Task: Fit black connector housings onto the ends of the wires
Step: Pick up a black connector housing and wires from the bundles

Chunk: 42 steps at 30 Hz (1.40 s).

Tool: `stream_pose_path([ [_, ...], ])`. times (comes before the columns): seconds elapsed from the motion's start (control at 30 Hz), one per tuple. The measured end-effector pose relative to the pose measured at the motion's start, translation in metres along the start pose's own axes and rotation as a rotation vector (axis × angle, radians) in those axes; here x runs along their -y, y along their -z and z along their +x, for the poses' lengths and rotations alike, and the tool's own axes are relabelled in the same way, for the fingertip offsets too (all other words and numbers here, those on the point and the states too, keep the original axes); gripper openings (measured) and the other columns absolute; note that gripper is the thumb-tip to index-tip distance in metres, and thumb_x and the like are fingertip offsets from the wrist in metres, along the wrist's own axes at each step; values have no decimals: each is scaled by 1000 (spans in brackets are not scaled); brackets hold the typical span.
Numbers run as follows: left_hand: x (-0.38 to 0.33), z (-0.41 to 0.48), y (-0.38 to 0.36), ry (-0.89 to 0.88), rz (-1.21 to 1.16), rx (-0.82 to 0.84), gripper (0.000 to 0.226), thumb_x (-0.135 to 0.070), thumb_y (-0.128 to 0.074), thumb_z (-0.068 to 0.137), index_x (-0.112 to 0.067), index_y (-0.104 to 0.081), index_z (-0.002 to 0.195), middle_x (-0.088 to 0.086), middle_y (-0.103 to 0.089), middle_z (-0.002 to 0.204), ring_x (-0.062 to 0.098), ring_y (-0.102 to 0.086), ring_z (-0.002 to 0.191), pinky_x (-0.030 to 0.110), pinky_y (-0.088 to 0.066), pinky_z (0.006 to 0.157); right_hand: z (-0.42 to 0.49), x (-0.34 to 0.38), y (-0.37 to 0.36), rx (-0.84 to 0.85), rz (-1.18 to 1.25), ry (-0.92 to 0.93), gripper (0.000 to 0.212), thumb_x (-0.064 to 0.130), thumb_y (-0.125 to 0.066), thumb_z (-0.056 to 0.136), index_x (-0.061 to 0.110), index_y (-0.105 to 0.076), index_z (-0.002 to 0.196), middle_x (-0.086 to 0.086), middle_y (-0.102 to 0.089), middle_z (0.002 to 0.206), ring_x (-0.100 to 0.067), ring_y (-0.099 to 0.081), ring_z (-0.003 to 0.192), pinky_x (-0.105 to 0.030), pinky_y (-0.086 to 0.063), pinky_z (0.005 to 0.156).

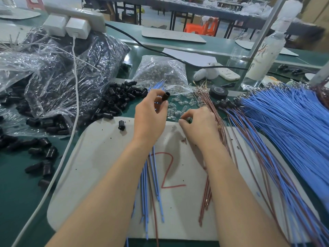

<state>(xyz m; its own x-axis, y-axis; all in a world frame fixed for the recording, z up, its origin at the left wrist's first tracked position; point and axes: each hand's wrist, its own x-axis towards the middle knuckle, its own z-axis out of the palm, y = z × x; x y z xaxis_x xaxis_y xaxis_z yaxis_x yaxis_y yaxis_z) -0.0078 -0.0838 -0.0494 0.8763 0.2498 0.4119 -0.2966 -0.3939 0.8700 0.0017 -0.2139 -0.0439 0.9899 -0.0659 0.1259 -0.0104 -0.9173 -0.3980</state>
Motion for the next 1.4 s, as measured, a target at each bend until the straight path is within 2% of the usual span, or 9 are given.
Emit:
stream_pose_path([
  [0.1,0,0,-1,7,-1,36,16,-6,-56,91,-15,-60,103,-7,-64,84,-4,-57,73,4,-42,69,1,2,-1,-44,55,44,15,31,-59,92,22,-66,100,-8,-53,117,-29,-45,114,-37,-37,97],
  [0.17,0,0,-2,5,-5,52,17,-3,-55,91,-15,-59,102,-8,-63,84,-9,-57,74,1,-40,71,-1,2,3,-138,279,111,11,21,-59,92,14,-63,99,-6,-61,105,-24,-54,103,-36,-42,93],
  [0.27,-2,-1,-2,-1,-18,67,18,-1,-54,91,-15,-58,102,-3,-67,90,2,-61,81,2,-41,76,-7,7,14,-202,677,168,6,10,-63,88,15,-61,91,6,-64,82,-10,-61,78,-26,-50,79],
  [0.37,-3,-2,-1,-21,1,78,17,-1,-54,91,-13,-59,102,-4,-66,89,7,-61,84,3,-42,76,-11,10,20,-172,823,227,11,6,-64,88,17,-65,92,6,-67,83,-10,-65,79,-25,-54,81],
  [0.5,-4,-3,0,-25,23,105,20,-1,-53,90,-16,-60,101,-9,-63,85,3,-60,81,1,-41,74,-13,12,21,-187,752,255,15,6,-62,89,15,-70,98,6,-70,87,-12,-68,84,-30,-55,84],
  [0.63,-6,-4,-1,-56,61,131,23,-1,-52,90,-17,-62,102,-15,-61,82,1,-59,78,1,-41,74,-15,14,19,-264,619,299,16,7,-63,89,12,-73,99,7,-69,86,-4,-65,79,-21,-53,82],
  [0.83,-6,-4,-3,-127,152,151,25,2,-52,88,-11,-64,106,-4,-65,96,7,-57,85,11,-44,78,-16,15,20,-344,531,312,15,7,-63,87,9,-73,97,-1,-71,91,-14,-65,83,-29,-52,83],
  [0.97,-6,-4,-4,-145,203,169,25,1,-53,88,-11,-65,107,3,-66,102,17,-58,90,26,-46,83,-15,13,19,-306,484,292,12,9,-63,87,10,-73,93,-1,-70,85,-14,-64,79,-29,-50,80],
  [1.4,-9,-6,-2,-178,258,259,27,-2,-55,90,-8,-65,114,11,-64,101,25,-57,91,33,-44,85,-8,2,20,-191,587,186,8,11,-65,88,12,-72,91,1,-70,81,-14,-66,78,-28,-52,82],
])
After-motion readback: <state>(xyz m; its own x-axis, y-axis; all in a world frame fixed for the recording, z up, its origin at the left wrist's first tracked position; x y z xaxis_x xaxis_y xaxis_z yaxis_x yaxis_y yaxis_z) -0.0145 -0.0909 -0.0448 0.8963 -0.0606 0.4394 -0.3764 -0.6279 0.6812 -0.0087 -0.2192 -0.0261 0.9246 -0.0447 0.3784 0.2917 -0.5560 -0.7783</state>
